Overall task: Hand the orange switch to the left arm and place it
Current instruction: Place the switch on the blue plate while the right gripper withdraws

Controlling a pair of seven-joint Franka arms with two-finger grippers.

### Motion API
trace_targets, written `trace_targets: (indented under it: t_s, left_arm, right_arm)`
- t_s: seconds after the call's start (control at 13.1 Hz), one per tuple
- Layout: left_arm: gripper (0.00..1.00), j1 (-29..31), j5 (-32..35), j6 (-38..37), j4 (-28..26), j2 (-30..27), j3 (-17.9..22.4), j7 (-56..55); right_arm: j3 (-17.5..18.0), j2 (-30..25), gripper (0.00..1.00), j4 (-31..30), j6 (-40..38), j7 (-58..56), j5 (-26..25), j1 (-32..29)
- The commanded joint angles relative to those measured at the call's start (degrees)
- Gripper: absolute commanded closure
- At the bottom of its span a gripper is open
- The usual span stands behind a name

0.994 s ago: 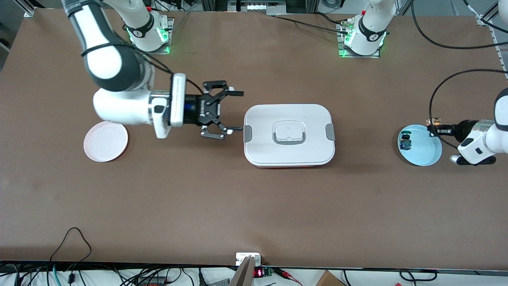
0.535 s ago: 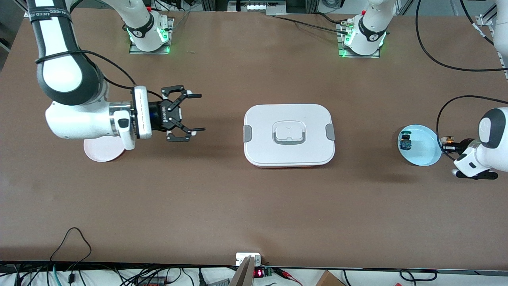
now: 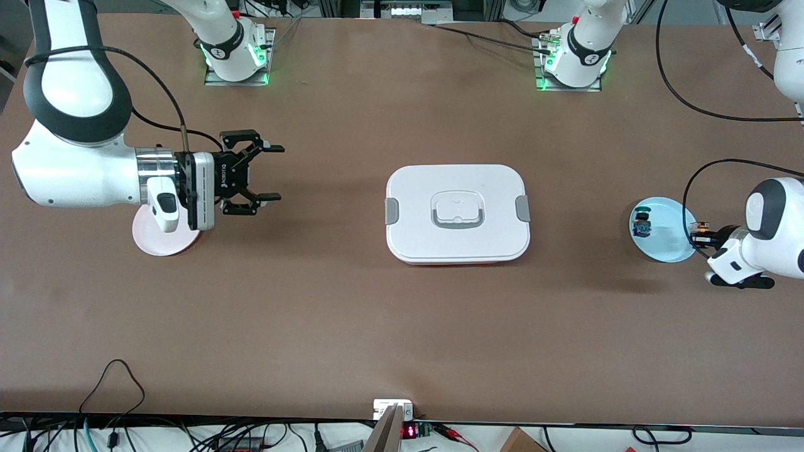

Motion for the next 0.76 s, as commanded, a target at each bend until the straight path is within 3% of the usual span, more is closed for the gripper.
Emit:
trace_targets:
  t_s: [0.0, 0.23, 0.46, 0.61, 0.69]
  left_arm:
    - [0.99, 0.1, -0.9, -1.0, 0.6, 1.1, -0.4, -0.6]
    - [0.95, 0.3, -2.3, -1.0, 0.1, 2.3, -0.4, -1.0]
    - [0.87, 0.1, -2.5, -1.0, -0.4, 2.4, -0.4, -1.1]
    - [0.59, 0.1, -2.5, -1.0, -0.4, 2.8, -0.4, -1.0]
    - [0.38, 0.1, -2.5, -0.8, -0.2, 2.9, -0.4, -0.9]
  right_arm:
    - [0.1, -1.9, 0.0, 0.5, -0.1, 15.2, -5.0, 0.5]
    - [0.1, -2.2, 0.0, 2.1, -0.4, 28.9, -12.0, 0.4]
    - [0.1, -2.1, 0.0, 2.7, 0.0, 34.6, -25.9, 0.2]
    - [0.1, -1.7, 0.0, 2.6, 0.1, 35.7, -32.0, 0.1]
    - [0.1, -1.8, 0.0, 2.6, -0.3, 38.5, -36.6, -0.3]
